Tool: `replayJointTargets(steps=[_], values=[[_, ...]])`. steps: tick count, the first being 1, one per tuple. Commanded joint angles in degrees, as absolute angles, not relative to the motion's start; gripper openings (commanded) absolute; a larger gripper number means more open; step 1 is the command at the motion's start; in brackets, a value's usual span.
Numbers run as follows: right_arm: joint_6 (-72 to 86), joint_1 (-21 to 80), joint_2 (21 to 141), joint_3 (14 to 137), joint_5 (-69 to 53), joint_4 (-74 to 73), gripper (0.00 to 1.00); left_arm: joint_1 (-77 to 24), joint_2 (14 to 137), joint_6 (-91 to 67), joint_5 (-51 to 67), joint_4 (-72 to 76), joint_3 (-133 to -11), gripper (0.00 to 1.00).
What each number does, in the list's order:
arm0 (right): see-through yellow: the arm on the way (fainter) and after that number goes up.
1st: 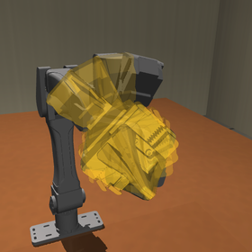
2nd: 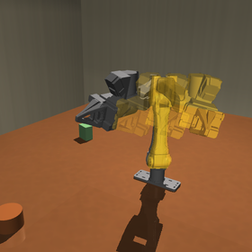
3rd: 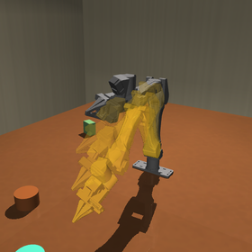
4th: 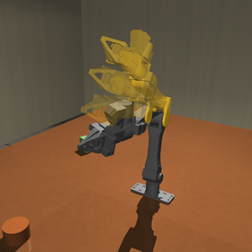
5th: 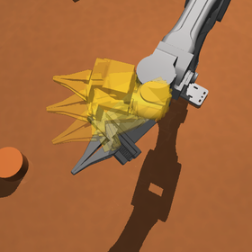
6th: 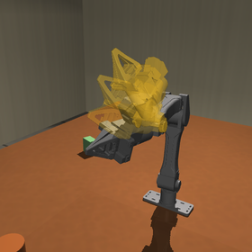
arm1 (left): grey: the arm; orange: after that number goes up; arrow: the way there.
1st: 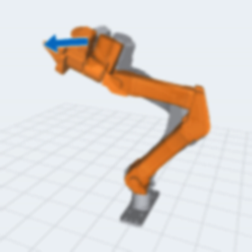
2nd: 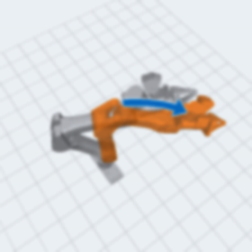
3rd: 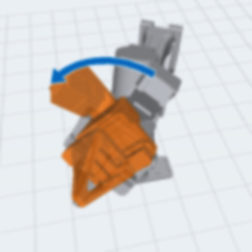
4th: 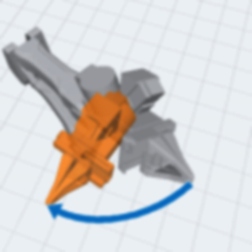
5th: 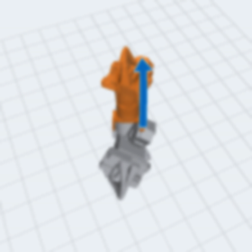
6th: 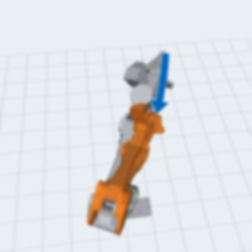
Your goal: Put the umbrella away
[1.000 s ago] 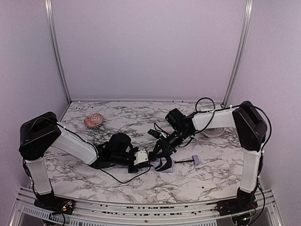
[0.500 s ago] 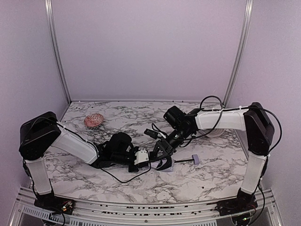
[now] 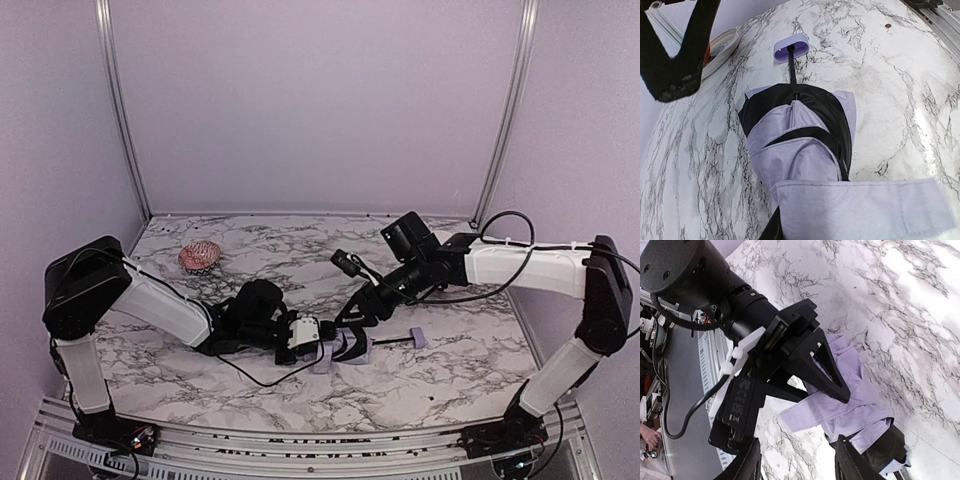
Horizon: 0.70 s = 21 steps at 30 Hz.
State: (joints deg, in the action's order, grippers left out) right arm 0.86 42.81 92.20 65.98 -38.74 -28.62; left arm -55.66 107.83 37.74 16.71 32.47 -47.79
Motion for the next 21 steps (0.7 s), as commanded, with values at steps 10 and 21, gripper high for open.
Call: replayJointTargets(steps=[10,21], values=[[3.4,45.4,76.2,37.7,-33.6,13.7,0.60,-53.8,113.6,32.5,18.1,16.0,-53.2,0.00],[22.8,36.7,89.2,34.0,-47.7,27.5,0.46,-51.9,117.6,22.6,10.4,10.8,-58.8,0.00]])
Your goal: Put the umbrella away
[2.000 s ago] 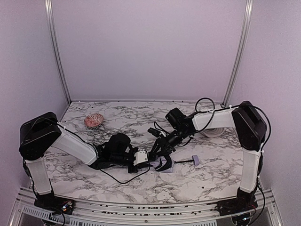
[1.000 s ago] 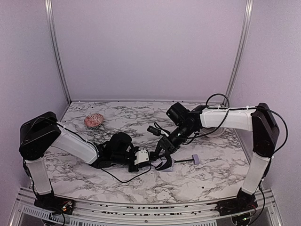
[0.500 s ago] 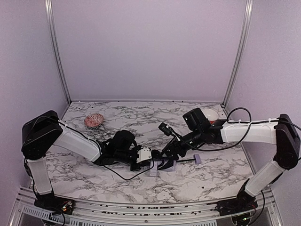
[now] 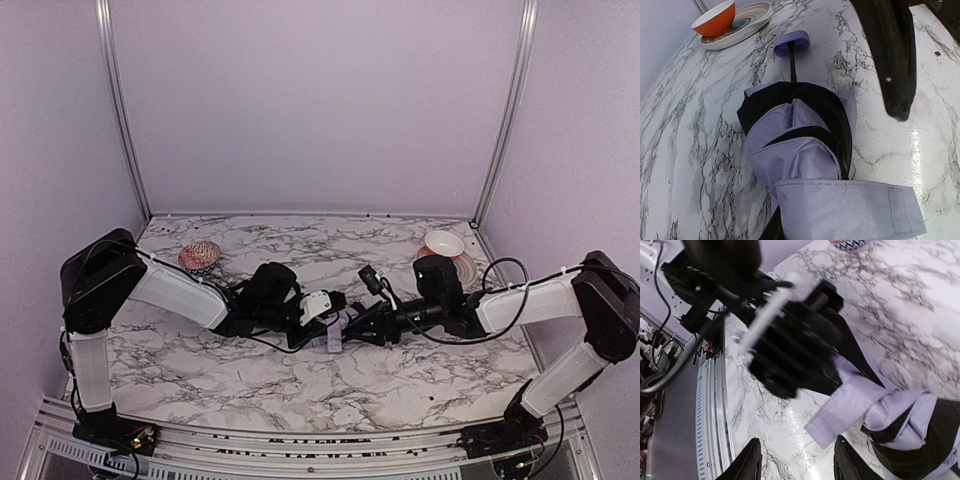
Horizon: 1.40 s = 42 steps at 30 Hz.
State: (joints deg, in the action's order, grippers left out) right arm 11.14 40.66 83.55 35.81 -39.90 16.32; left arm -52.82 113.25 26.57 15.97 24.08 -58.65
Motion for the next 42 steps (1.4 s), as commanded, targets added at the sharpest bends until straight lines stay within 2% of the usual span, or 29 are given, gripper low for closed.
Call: replayJointTargets(steps=[1,8,22,23,26,28,30,34,35,39,40,42], values=[[22.7,36.9,90.3,34.1,-47.9,27.8,0.46,-51.8,117.8,22.3,10.4,10.4,-59.4,0.00],[21.4,38.9,95.9,37.0,-49.1,28.7,0.52,-51.2,118.6,21.9,11.2,9.9,-60.1,0.00],[15.4,38.0,104.3,42.6,-48.4,21.3,0.57,-51.0,118.7,22.0,12.0,8.7,-60.7,0.00],[15.7,37.7,104.2,42.2,-49.1,22.5,0.52,-51.0,118.7,22.2,12.1,8.6,-60.7,0.00],[16.6,37.5,104.5,41.8,-51.2,25.3,0.21,-51.0,118.9,22.5,12.2,8.0,-61.2,0.00],[17.3,37.5,105.0,42.2,-52.7,26.7,0.08,-51.0,119.1,22.9,12.7,7.5,-61.7,0.00],[18.9,37.2,105.4,42.3,-53.8,29.1,0.00,-51.0,119.1,23.4,13.3,5.9,-62.2,0.00],[19.9,35.8,105.4,42.4,-53.6,29.3,0.00,-50.9,118.7,23.6,13.2,4.0,-62.3,0.00],[19.5,35.4,105.2,42.2,-53.4,28.6,0.00,-50.9,118.4,23.6,13.1,3.6,-62.2,0.06],[18.1,34.9,105.7,42.5,-52.1,26.4,0.00,-50.2,116.6,23.3,13.3,2.8,-60.9,0.54],[18.0,34.9,106.1,42.6,-52.0,26.2,0.00,-50.1,115.9,23.7,14.8,2.2,-60.6,0.62],[18.0,34.9,107.1,43.0,-51.7,25.9,0.00,-50.1,114.5,24.8,17.1,1.1,-60.4,0.73]])
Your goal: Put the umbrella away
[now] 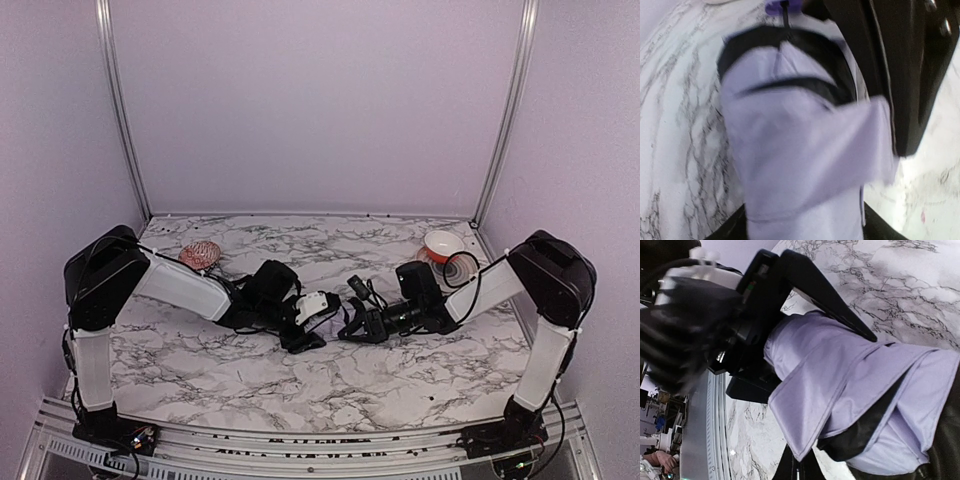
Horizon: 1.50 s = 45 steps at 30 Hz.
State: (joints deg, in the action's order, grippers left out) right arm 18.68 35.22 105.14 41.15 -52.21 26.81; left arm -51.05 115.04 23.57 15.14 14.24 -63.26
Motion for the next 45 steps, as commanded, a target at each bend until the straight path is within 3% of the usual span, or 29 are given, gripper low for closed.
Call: replayJointTargets(steps=[1,5,8,17,20,27,45], values=[[18.0,34.9,107.6,43.2,-51.4,25.7,0.00,-50.1,114.0,25.0,17.7,0.9,-60.4,0.77],[17.2,34.9,108.9,44.1,-50.7,24.2,0.00,-50.1,113.5,25.1,17.0,0.9,-60.8,0.81],[16.0,35.1,108.7,44.4,-50.7,22.9,0.00,-49.9,114.5,23.2,14.4,0.8,-62.3,0.77],[11.2,35.2,105.3,46.9,-49.4,16.7,0.00,-48.9,116.2,19.0,20.9,-0.9,-64.8,0.24],[10.5,35.4,105.3,48.8,-49.7,15.4,0.00,-48.6,116.6,17.2,22.8,-0.3,-65.6,0.00],[8.6,36.8,100.4,54.4,-49.0,10.4,0.00,-45.7,120.6,8.5,24.6,-0.7,-68.3,0.00],[6.8,38.8,90.2,61.6,-47.3,4.6,0.00,-43.7,125.1,5.4,25.8,-4.5,-70.7,0.00]])
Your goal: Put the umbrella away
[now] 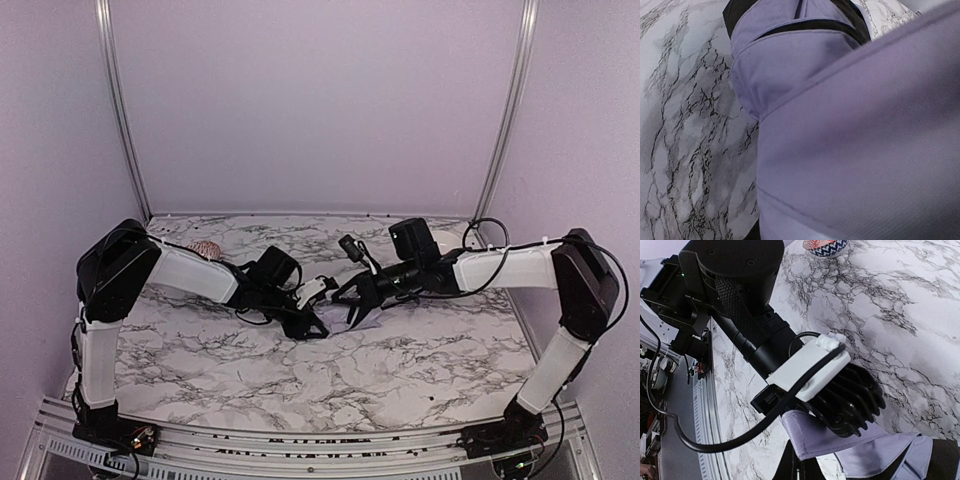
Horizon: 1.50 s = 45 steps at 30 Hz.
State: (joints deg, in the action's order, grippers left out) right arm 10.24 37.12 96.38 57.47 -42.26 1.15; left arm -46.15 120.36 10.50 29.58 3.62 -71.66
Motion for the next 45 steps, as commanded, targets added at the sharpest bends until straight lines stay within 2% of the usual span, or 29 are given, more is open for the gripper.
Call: replayJointTargets(steps=[1,10,13,24,32,45], values=[[5.3,39.5,90.1,60.2,-46.9,3.6,0.00,-43.2,125.3,4.4,25.8,-3.5,-70.7,0.00],[-0.2,44.6,91.1,49.1,-45.4,-3.3,0.00,-39.7,127.8,0.9,27.6,-1.7,-72.5,0.00],[-1.8,44.5,92.9,45.9,-40.8,-4.6,0.00,-39.4,127.8,0.3,29.0,-0.9,-72.3,0.00],[-2.8,44.4,102.4,47.1,-31.2,0.0,0.00,-36.1,125.7,-7.5,37.8,8.9,-68.9,0.00],[-4.2,43.7,108.3,49.5,-28.3,1.5,0.00,-35.8,126.4,-7.7,40.7,8.3,-69.6,0.00],[-1.0,41.7,110.4,50.9,-23.7,8.0,0.00,-35.9,124.6,-9.7,49.5,10.7,-67.7,0.00]])
